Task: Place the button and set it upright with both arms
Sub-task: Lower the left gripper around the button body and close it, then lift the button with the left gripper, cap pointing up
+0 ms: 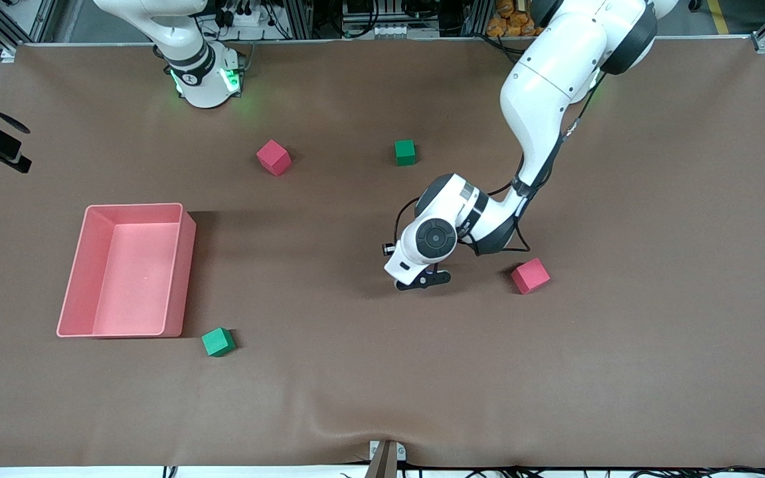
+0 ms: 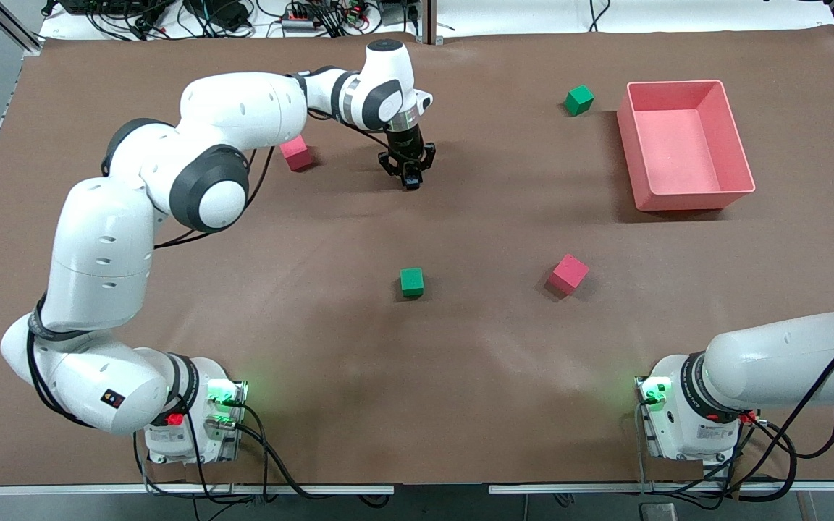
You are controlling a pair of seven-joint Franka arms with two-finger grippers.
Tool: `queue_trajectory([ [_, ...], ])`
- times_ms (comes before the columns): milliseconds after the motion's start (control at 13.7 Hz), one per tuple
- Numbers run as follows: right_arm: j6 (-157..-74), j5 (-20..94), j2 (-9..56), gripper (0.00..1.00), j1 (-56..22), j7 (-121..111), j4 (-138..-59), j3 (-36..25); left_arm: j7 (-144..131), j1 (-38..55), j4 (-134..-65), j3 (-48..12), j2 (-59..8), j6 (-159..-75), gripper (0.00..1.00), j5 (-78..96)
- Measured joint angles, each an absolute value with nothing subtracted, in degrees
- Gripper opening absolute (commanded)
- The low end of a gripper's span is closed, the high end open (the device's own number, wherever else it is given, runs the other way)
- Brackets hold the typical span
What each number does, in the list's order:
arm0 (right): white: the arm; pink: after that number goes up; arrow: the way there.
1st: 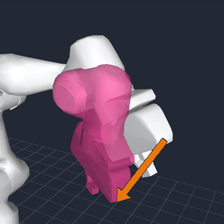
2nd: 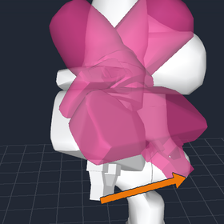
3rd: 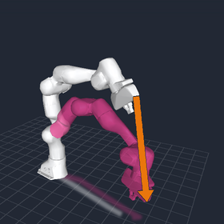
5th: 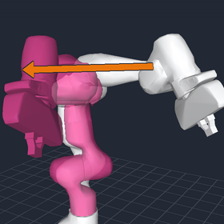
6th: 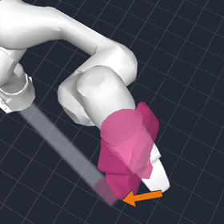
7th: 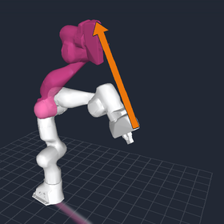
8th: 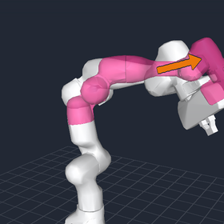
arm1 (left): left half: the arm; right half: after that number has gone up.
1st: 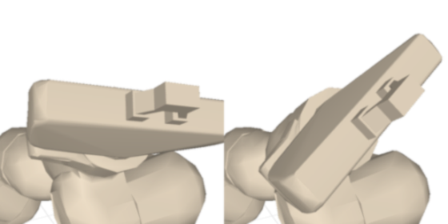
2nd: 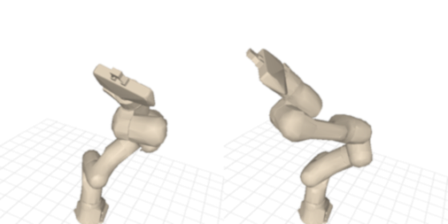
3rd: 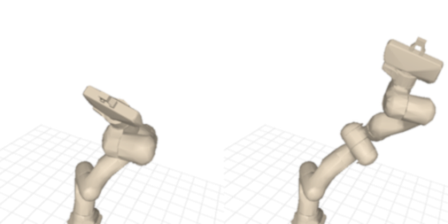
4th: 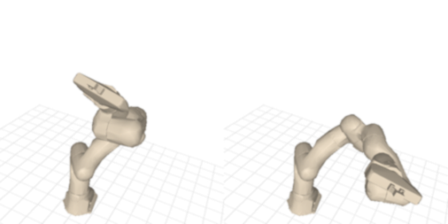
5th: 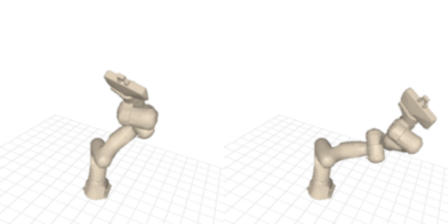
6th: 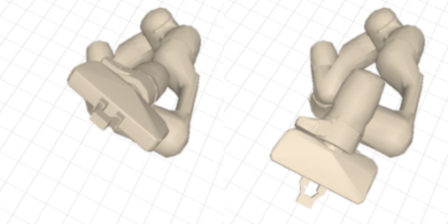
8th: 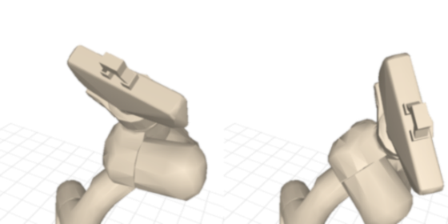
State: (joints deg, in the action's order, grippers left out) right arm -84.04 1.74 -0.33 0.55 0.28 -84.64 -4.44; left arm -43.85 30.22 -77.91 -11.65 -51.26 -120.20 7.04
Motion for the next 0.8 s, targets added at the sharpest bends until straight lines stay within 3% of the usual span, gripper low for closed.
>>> queue_trajectory([
  [439, -83.9, 1.7, -0.3, 1.00, 0.6, 0.1, -84.6, -4.3, -50.4, 32.9, -76.1, -10.5, -51.2, -122.1, 0.00, 6.8],
  [805, -83.1, 1.3, -0.3, 1.00, 0.6, 0.1, -84.6, -4.3, -57.3, 44.1, -73.7, -0.4, -50.7, -124.2, 0.00, 3.4],
])
